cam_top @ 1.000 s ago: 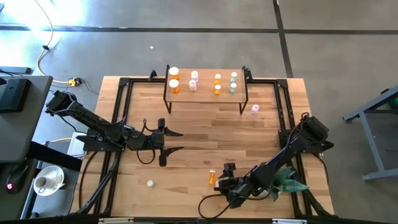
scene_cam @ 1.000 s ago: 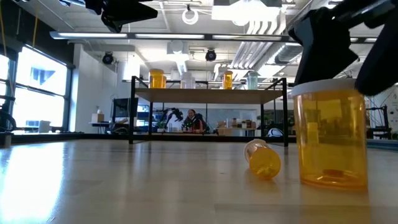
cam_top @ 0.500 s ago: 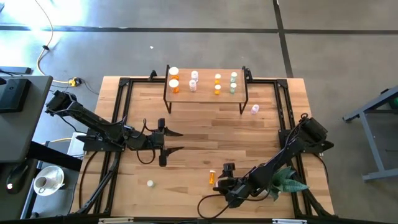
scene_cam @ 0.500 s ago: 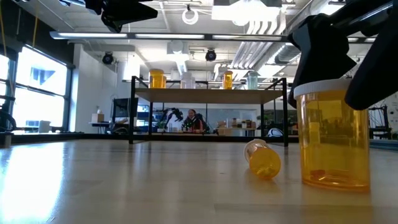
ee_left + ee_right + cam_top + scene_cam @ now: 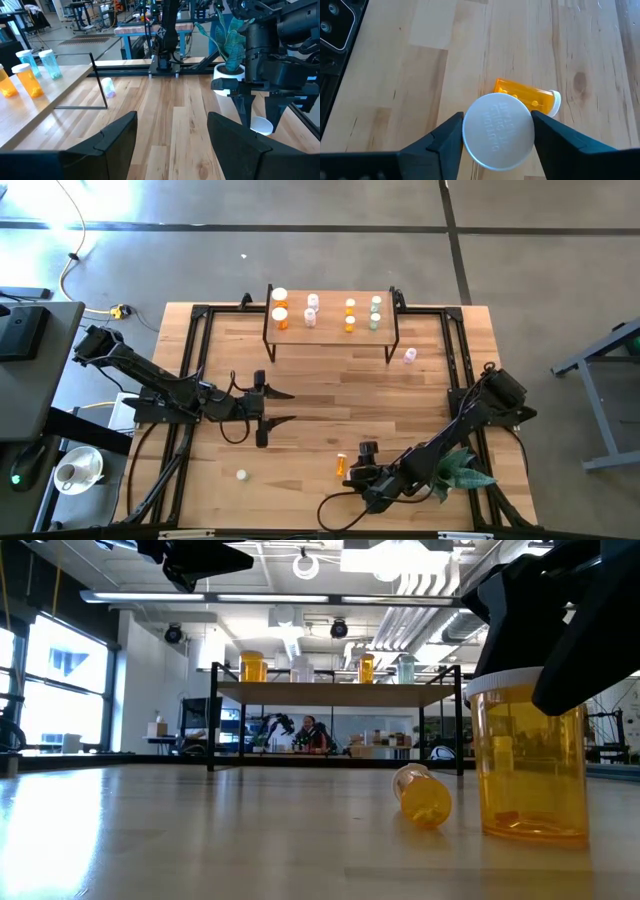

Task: Pick and place medicine bottles onto shelf by color
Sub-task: Put the large orange pill bottle on the shelf aligned with the other large orange pill bottle

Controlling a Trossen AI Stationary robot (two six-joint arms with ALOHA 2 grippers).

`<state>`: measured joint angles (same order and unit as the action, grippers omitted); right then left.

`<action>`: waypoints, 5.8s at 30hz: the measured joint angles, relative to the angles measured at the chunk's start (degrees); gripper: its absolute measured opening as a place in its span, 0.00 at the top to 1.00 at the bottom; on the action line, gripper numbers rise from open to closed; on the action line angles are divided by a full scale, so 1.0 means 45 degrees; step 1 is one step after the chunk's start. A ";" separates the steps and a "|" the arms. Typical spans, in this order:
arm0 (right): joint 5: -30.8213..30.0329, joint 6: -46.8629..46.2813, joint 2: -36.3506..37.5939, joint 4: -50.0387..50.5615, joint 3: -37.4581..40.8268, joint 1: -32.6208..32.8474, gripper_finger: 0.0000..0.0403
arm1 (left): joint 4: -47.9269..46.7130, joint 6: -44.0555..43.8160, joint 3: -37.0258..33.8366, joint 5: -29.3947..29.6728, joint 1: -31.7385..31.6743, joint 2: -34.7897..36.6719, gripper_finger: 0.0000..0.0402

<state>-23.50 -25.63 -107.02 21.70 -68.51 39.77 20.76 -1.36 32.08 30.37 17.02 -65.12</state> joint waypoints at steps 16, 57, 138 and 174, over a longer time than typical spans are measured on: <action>-0.0635 -0.0300 0.0537 0.0083 0.0000 0.0000 0.50 | -0.0496 -0.0997 0.0005 0.0874 -0.0006 -0.0005 0.33; 0.1607 0.5574 0.2691 0.1330 -0.5854 -0.9564 0.50 | -0.7098 -0.1177 0.0005 0.2555 -0.2272 0.3400 0.22; 0.3951 0.8429 -0.5294 0.4629 -1.4362 -1.2166 0.50 | -0.9132 -0.2334 0.0000 -0.1307 -0.3693 0.4235 0.22; 0.4316 0.8030 -0.5309 0.4745 -1.4362 -1.2332 0.38 | -0.9138 -0.2333 0.0000 -0.1282 -0.3693 0.4235 0.22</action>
<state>-4.08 10.51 -130.91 43.05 -133.14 -15.73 -20.36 -11.86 32.08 24.60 0.40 -46.06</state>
